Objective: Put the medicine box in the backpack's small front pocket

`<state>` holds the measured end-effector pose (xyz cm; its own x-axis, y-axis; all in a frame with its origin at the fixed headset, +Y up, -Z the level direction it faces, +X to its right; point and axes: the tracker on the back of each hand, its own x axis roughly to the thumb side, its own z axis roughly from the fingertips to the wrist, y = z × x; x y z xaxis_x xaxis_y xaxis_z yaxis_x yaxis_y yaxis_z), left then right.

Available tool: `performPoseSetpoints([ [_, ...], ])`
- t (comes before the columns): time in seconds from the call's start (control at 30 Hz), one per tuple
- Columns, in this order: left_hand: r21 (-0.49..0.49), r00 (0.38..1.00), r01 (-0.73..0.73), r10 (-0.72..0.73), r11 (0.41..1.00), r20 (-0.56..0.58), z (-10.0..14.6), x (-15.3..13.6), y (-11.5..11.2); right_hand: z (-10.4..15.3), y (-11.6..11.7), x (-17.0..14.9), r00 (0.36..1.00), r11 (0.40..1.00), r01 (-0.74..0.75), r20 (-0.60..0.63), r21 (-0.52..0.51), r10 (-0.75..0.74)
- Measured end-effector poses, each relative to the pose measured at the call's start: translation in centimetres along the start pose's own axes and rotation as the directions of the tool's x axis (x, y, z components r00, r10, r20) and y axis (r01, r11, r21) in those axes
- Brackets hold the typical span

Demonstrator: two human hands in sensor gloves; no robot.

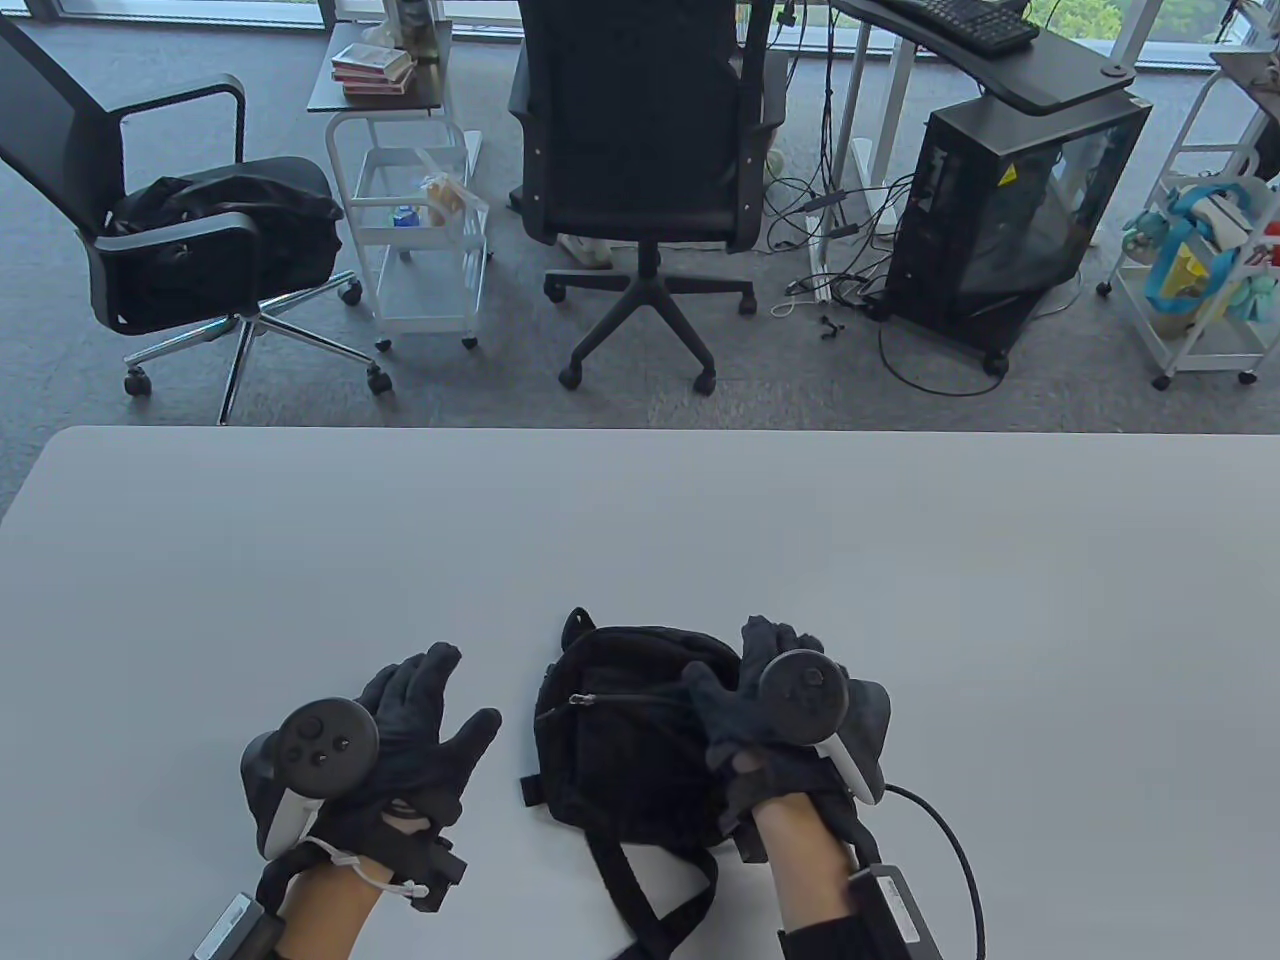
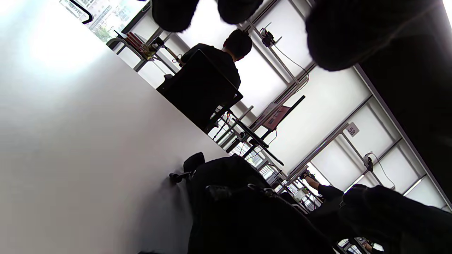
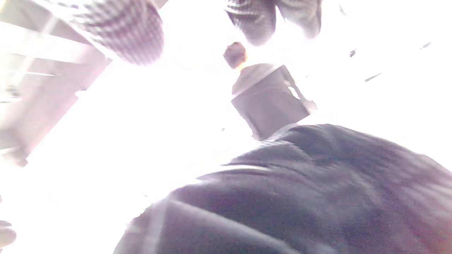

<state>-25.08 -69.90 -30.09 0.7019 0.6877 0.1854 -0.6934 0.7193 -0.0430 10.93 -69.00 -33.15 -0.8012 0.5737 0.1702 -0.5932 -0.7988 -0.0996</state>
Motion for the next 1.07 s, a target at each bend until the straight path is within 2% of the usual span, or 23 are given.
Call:
performPoseSetpoints([
  [0.07,0.027,0.999,0.03,-0.03,0.999,0.011,0.1,0.2,0.1,1.0,-0.9,1.3,0.996,0.999,-0.039,0.082,-0.036,0.041],
  [0.17,0.035,0.997,0.071,-0.072,0.997,0.019,0.2,0.5,0.1,2.5,-1.1,2.5,0.974,0.989,-0.118,0.183,-0.091,0.133],
  [0.3,0.046,0.992,0.124,-0.125,0.991,0.025,0.4,0.8,-0.6,3.9,0.3,3.2,0.964,0.99,-0.141,0.231,0.023,0.132],
  [0.37,-0.003,0.99,0.14,-0.14,0.99,0.027,0.5,1.2,-1.2,4.1,0.7,3.5,0.972,0.994,-0.085,0.227,0.072,0.067],
  [0.5,-0.025,0.988,0.135,-0.133,0.99,0.073,0.9,2.1,-2.2,3.7,1.0,3.4,0.969,0.998,-0.06,0.239,-0.006,0.06],
  [0.67,-0.021,0.985,0.149,-0.147,0.989,0.09,1.0,2.3,-2.6,3.5,1.0,2.4,0.978,0.999,-0.04,0.204,-0.023,0.043],
  [0.9,-0.018,0.993,0.114,-0.113,0.993,0.023,0.7,0.8,-2.6,3.5,1.1,2.3,0.979,1.0,-0.019,0.2,-0.021,0.023],
  [1.07,-0.023,0.995,0.101,-0.1,0.995,0.019,0.6,0.7,-2.7,3.4,1.3,2.2,0.981,1.0,-0.013,0.194,-0.002,0.013],
])
